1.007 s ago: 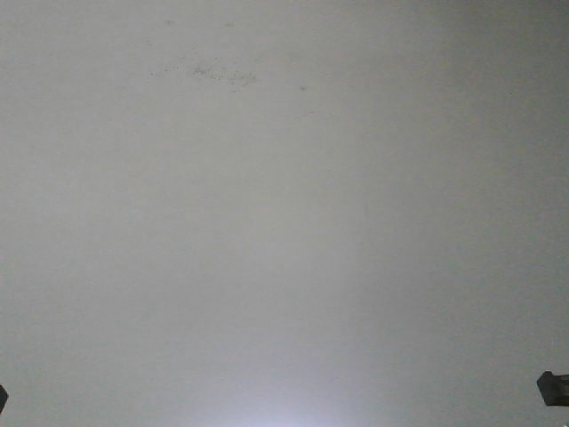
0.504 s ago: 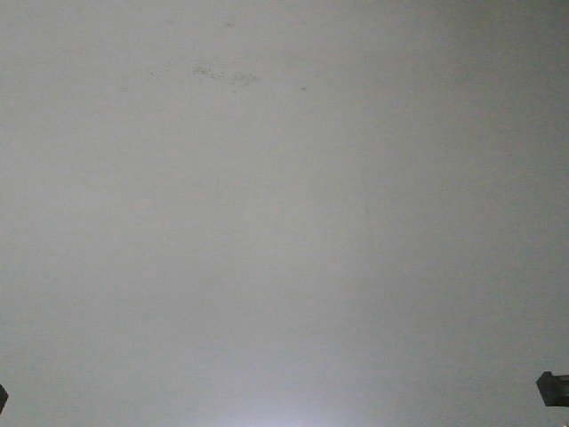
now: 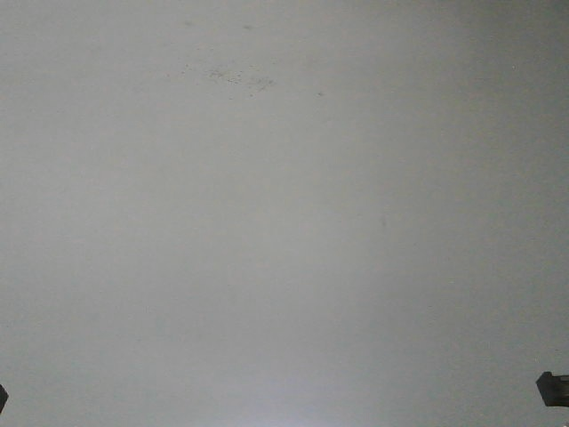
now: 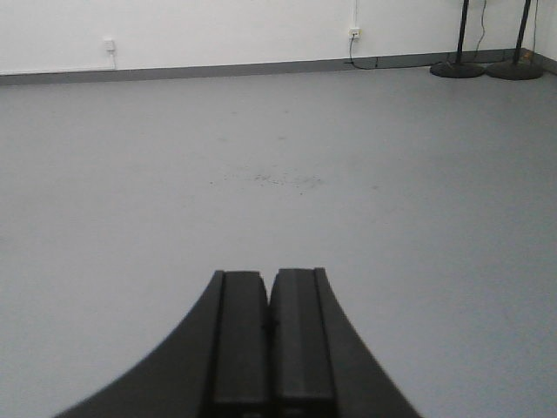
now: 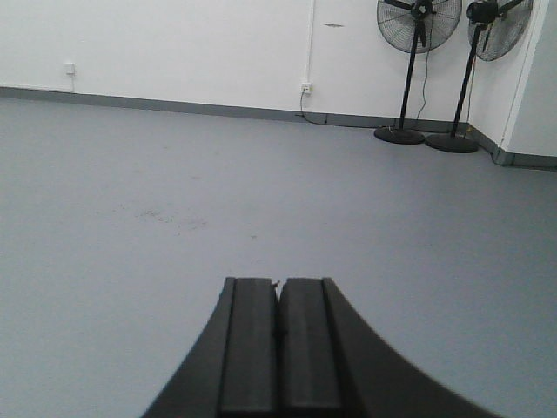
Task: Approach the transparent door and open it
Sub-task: 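Turn the base away from the white wall toward the glass door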
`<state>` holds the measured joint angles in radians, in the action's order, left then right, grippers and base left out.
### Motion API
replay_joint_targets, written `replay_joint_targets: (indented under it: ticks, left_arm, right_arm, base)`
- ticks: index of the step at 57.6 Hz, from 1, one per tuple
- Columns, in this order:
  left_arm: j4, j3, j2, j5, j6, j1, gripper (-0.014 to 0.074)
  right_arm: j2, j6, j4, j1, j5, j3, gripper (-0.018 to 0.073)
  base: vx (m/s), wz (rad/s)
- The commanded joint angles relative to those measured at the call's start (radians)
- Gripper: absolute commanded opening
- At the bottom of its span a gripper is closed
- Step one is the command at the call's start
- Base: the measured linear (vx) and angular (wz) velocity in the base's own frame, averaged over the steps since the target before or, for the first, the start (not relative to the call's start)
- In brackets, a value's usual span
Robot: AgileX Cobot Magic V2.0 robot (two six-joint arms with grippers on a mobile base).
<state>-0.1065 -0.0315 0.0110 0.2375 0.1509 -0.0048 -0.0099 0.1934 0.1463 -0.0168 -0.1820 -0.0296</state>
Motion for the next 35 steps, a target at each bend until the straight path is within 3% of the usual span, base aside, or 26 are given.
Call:
replay_joint_targets:
  ticks: [1,35]
  left_arm:
    - [-0.004,-0.007,0.014,-0.084,-0.004,-0.006,0.0003]
    - [-0.004,-0.007,0.014,-0.084,-0.004,-0.006,0.0003]
  right_arm:
    - [-0.016,0.0,-0.005,-0.006,0.082,-0.005,-0.0001]
    - [-0.016,-0.002,-0.005,-0.006,0.082,-0.005,-0.0001]
  base:
    - [0.12,0.1]
    - [0.17,-0.05]
